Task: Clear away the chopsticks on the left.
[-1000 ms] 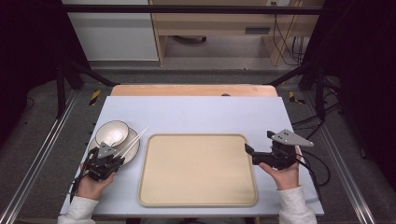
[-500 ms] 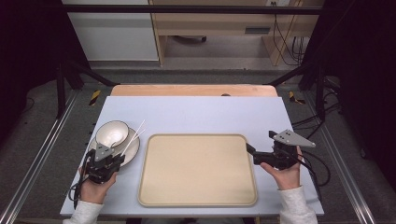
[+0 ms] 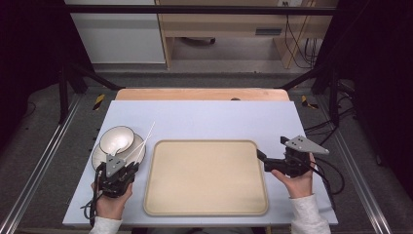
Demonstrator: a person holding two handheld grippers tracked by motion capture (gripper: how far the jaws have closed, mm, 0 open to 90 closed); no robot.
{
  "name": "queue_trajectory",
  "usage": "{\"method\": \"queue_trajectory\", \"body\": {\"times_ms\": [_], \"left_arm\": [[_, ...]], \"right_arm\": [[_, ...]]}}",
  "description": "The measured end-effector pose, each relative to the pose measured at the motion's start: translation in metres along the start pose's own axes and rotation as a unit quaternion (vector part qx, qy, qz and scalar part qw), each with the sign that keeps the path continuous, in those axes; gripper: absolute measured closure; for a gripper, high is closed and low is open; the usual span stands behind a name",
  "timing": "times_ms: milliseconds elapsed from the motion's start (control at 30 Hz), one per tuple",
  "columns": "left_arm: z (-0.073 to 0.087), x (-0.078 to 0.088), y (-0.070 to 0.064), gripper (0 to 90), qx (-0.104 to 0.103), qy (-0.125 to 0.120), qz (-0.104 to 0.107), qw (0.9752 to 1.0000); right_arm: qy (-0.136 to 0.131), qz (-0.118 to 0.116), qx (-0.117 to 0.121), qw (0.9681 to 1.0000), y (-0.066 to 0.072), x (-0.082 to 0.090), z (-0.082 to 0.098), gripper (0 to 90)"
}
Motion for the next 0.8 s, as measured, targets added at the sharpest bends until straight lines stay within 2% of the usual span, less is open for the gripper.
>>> {"method": "queue_trajectory", "body": {"times_ms": [100,333,400,567,800], "left_arm": [[-0.001,-0.001,-0.003,84.4,0.004,-0.003,0.000,1.0000],[-0.008,-0.006,-0.015,84.4,0.028,-0.010,-0.001,0.9996],[-0.008,-0.009,-0.020,84.4,0.024,-0.006,-0.007,0.9997],[-0.009,-0.012,-0.032,84.4,0.029,-0.006,-0.008,0.9995],[-0.003,-0.013,-0.046,84.4,0.056,-0.022,-0.003,0.9982]], "right_arm": [[0.000,0.000,-0.001,1.0000,0.001,-0.001,0.000,5.2],[0.005,-0.001,0.000,1.0000,0.004,-0.005,0.002,4.9],[0.005,-0.002,0.000,1.0000,0.003,-0.005,0.002,4.9],[0.004,-0.004,-0.002,1.0000,0.003,-0.004,0.002,4.9],[-0.003,-0.002,-0.004,1.0000,0.001,-0.001,0.000,4.8]]}}
Point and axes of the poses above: each handheld gripper's, and its own axes: x roughly backward along the jaws, z roughly out of its underside, y roughly to its left, the point moved 1 cm from there along -x, roughly forward along the jaws, and after that the axes turned 5 degrees about -y, right-handed, at the moved point
